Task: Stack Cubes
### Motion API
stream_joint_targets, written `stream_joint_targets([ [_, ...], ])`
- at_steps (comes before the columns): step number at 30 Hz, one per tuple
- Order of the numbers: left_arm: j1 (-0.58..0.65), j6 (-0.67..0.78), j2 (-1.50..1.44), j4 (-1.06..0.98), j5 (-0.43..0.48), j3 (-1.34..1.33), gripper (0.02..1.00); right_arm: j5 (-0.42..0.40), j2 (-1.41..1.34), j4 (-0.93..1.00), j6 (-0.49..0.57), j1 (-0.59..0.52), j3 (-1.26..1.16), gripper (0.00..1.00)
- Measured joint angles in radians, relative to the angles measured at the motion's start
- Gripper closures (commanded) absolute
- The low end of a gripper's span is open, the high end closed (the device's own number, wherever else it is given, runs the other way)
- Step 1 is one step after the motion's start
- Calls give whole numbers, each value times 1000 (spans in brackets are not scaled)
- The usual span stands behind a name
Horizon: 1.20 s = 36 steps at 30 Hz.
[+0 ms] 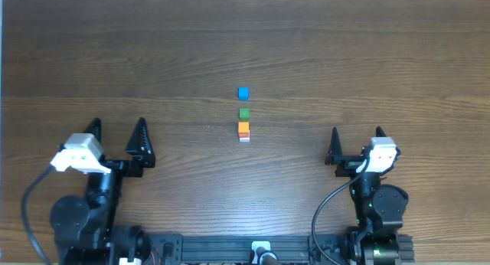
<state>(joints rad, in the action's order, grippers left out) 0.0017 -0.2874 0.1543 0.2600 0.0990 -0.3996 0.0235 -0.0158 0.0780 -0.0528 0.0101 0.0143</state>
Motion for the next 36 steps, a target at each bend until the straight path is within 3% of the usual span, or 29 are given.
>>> stream_joint_targets([
  [15, -10, 104, -139, -138, 114, 248, 27, 0, 0, 0, 1, 0, 0, 9],
  [36, -19, 131, -140, -180, 130, 375, 18, 0, 0, 0, 0, 0, 0, 9],
])
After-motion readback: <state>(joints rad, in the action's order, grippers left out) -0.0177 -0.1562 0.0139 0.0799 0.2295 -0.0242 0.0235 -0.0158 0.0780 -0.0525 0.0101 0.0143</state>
